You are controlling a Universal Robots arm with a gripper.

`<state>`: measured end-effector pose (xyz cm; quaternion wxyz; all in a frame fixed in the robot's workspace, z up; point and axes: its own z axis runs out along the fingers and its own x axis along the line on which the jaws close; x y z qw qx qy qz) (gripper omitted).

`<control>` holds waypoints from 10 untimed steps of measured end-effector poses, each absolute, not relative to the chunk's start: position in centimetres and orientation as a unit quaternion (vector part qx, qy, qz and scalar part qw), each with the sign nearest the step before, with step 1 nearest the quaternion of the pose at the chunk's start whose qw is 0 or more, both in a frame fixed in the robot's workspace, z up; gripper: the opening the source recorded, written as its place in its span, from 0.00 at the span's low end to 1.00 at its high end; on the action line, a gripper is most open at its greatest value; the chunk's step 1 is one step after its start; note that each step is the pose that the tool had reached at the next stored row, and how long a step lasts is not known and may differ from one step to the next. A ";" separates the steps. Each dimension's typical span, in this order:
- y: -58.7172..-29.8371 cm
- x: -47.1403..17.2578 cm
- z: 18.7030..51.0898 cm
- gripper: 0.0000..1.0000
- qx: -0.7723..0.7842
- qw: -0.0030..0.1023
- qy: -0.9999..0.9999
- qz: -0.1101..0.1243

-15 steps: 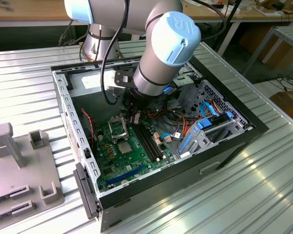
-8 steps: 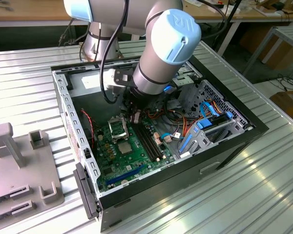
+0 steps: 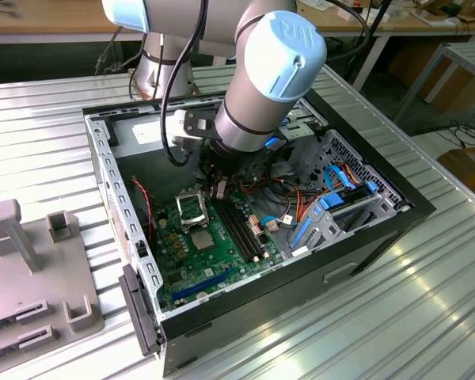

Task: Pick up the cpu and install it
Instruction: 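Close the cpu cover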

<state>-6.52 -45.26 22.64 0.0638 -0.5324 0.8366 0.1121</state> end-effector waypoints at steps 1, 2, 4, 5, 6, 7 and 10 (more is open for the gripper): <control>-45.3 -6.5 22.7 0.11 -0.532 0.064 0.837 0.112; -45.3 -6.6 22.7 0.11 -0.532 0.064 0.837 0.112; -45.3 -6.6 22.8 0.11 -0.532 0.064 0.837 0.112; -45.3 -6.6 22.9 0.11 -0.532 0.064 0.837 0.112; -45.3 -6.7 22.9 0.11 -0.532 0.064 0.837 0.112; -45.3 -6.7 23.0 0.11 -0.532 0.064 0.837 0.112; -45.3 -6.7 23.2 0.11 -0.532 0.064 0.837 0.112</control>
